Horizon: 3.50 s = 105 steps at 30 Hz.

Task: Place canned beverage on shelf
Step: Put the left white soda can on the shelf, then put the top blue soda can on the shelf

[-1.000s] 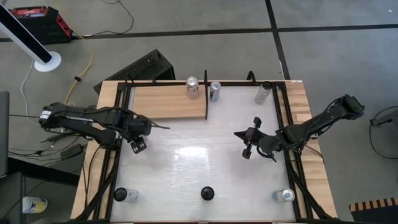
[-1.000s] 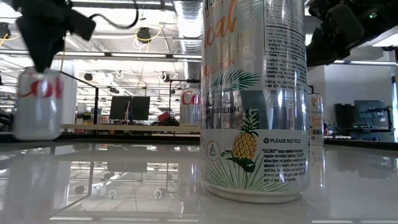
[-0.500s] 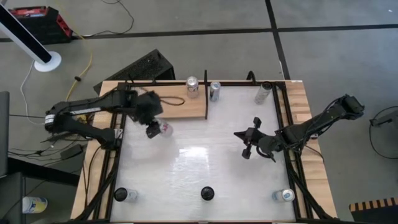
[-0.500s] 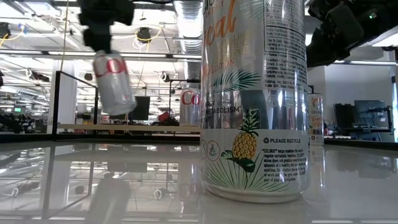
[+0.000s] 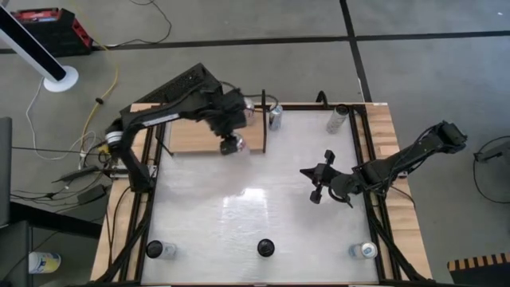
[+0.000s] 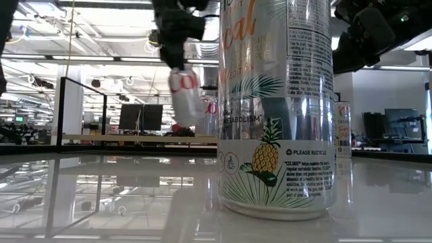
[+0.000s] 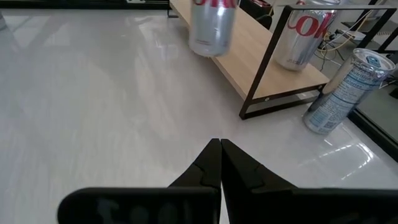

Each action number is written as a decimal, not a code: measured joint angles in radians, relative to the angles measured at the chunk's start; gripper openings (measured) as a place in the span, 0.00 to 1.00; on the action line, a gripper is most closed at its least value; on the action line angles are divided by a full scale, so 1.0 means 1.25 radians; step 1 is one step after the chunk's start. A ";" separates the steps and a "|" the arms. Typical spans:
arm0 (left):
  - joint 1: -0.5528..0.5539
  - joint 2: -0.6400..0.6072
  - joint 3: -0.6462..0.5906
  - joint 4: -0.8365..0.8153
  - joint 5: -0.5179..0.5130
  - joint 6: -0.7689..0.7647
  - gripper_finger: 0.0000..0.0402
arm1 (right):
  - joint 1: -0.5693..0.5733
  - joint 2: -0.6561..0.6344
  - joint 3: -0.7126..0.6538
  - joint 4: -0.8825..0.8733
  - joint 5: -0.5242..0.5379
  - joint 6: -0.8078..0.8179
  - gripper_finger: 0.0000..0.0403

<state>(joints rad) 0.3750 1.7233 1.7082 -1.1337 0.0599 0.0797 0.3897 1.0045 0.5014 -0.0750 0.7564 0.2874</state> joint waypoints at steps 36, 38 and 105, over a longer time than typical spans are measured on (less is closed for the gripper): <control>0.094 0.169 0.175 -0.049 0.008 0.157 0.57 | 0.001 0.065 0.000 0.052 -0.001 0.009 0.07; 0.094 0.168 0.175 -0.048 0.008 0.157 0.57 | 0.001 0.065 0.000 0.052 -0.001 0.009 0.07; 0.128 0.143 0.106 -0.121 -0.104 0.112 0.65 | 0.067 0.065 0.000 0.049 -0.021 0.060 0.07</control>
<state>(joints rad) 0.5346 1.9020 1.8410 -1.2853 -0.0697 0.2197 0.4736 1.0859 0.5018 -0.0143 0.7296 0.3622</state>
